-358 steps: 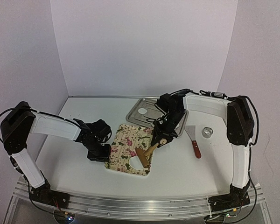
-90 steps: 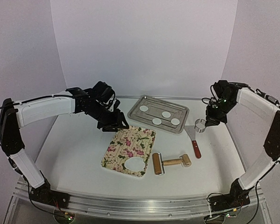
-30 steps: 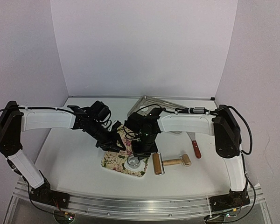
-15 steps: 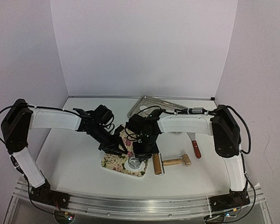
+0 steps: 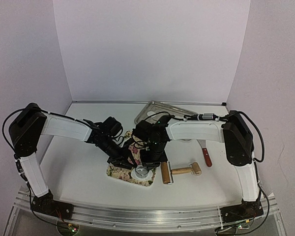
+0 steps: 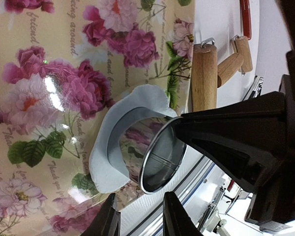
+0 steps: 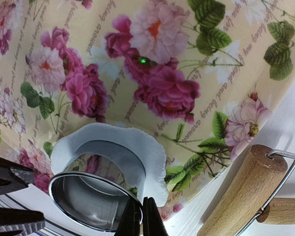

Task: Roll out the dumpling wrappers from the dough

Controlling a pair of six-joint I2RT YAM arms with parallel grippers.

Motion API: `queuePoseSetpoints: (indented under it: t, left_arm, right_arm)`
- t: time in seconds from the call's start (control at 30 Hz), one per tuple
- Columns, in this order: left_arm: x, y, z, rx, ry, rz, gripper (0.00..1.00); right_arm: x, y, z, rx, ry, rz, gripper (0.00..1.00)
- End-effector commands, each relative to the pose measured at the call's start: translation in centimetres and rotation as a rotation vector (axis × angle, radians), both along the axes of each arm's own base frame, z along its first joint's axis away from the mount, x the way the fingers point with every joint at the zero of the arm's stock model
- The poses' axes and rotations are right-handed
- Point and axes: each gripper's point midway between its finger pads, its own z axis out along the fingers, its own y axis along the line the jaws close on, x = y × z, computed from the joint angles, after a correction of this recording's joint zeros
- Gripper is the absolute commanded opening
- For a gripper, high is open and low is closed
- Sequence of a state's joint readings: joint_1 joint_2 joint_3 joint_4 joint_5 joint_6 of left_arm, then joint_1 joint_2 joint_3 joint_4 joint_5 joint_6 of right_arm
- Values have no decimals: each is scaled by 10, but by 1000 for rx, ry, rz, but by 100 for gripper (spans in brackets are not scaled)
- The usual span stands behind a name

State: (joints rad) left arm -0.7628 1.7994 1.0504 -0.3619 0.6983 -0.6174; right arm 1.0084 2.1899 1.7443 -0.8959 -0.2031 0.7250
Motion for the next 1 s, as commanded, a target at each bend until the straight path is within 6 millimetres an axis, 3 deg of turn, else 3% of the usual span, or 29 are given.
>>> queuePoseSetpoints:
  t: [0.0, 0.33, 0.63, 0.97]
  left_arm:
    - [4, -8, -6, -25, -5, -20, 39]
    - [5, -8, -28, 18, 13, -40, 31]
    - [-12, 20, -63, 151, 18, -106, 11]
    - [-23, 41, -92, 238, 30, -134, 0]
  right_arm:
    - [-7, -13, -26, -72, 36, 14, 0]
    - [-7, -10, -29, -71, 42, 23, 0]
    - [-9, -12, -38, -86, 60, 22, 0]
    - [-17, -16, -52, -106, 104, 7, 0]
